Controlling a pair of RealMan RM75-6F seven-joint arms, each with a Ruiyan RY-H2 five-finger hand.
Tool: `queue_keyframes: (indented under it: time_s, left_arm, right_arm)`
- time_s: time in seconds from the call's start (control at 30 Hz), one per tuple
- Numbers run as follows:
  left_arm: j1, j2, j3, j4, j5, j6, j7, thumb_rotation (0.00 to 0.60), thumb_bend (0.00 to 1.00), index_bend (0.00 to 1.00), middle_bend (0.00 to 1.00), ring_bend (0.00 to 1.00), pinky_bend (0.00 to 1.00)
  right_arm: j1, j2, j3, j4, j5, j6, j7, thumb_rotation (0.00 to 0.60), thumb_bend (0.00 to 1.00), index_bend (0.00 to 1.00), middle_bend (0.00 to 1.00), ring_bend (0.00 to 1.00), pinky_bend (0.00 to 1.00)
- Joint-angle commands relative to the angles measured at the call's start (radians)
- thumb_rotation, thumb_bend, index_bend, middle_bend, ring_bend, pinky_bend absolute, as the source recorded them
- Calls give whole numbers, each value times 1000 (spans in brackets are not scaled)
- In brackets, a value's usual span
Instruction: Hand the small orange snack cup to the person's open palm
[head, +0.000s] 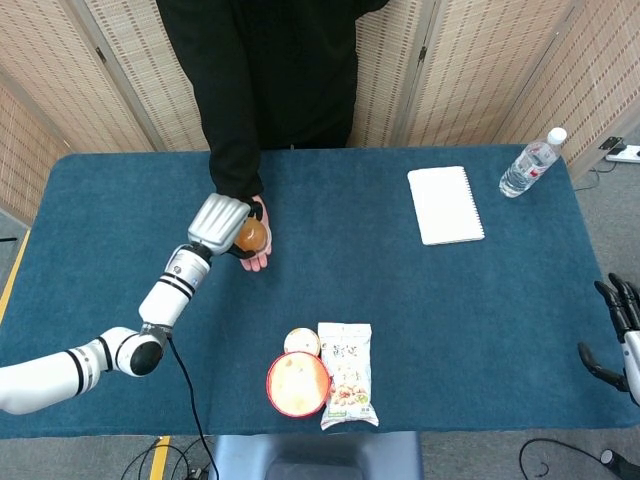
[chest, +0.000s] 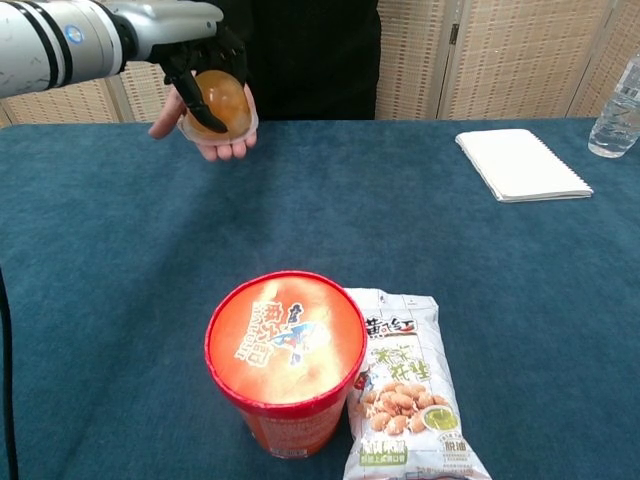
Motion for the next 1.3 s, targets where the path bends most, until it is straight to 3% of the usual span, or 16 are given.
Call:
queue_keyframes:
  time_s: [0.03, 0.3, 0.57, 0.67, 0.8, 0.97, 1.07, 1.17, 1.23, 1.3]
  left_arm:
    - [7, 12, 1, -35, 6, 38, 10, 600, 140, 420, 618, 519, 688]
    - [3, 56, 2, -190, -83, 103, 119, 600, 121, 320, 460, 379, 618]
    - [-19, 79, -3, -292, -174, 147, 194, 600, 92, 209, 217, 143, 285]
    - [-30, 81, -4, -315, -187, 167, 216, 600, 78, 154, 135, 64, 205]
    - [-34, 97, -6, -372, -202, 195, 235, 600, 77, 141, 104, 40, 185]
    - [-1, 168, 17, -533, -211, 268, 272, 600, 77, 127, 99, 34, 183]
    - [69, 230, 77, -661, -126, 352, 284, 600, 77, 117, 99, 34, 183]
    - [198, 284, 201, -757, 66, 475, 283, 600, 77, 105, 98, 34, 183]
    - [315, 306, 311, -762, 253, 570, 239, 600, 77, 98, 96, 34, 183]
    - [439, 310, 414, -689, 447, 680, 164, 600, 77, 91, 93, 34, 183]
  right_arm:
    - [3, 1, -2, -2, -3, -4, -1, 600, 284, 0, 0, 0, 0]
    - [-4, 1, -14, -5, -30, 9, -3, 600, 284, 0, 0, 0, 0]
    - [-18, 1, -22, 0, -56, 40, 7, 600, 284, 0, 0, 0, 0]
    - [-21, 1, -24, 2, -62, 46, 8, 600, 284, 0, 0, 0, 0]
    - [-19, 1, -24, 5, -62, 43, 12, 600, 284, 0, 0, 0, 0]
    - [-12, 3, -26, 5, -61, 25, 12, 600, 284, 0, 0, 0, 0]
    - [-11, 5, -28, 5, -65, 24, 14, 600, 284, 0, 0, 0, 0]
    - [-11, 5, -30, 6, -65, 22, 14, 600, 284, 0, 0, 0, 0]
    - [-6, 3, -31, 6, -66, 13, 6, 600, 284, 0, 0, 0, 0]
    - [1, 0, -32, 3, -62, -3, -9, 600, 284, 0, 0, 0, 0]
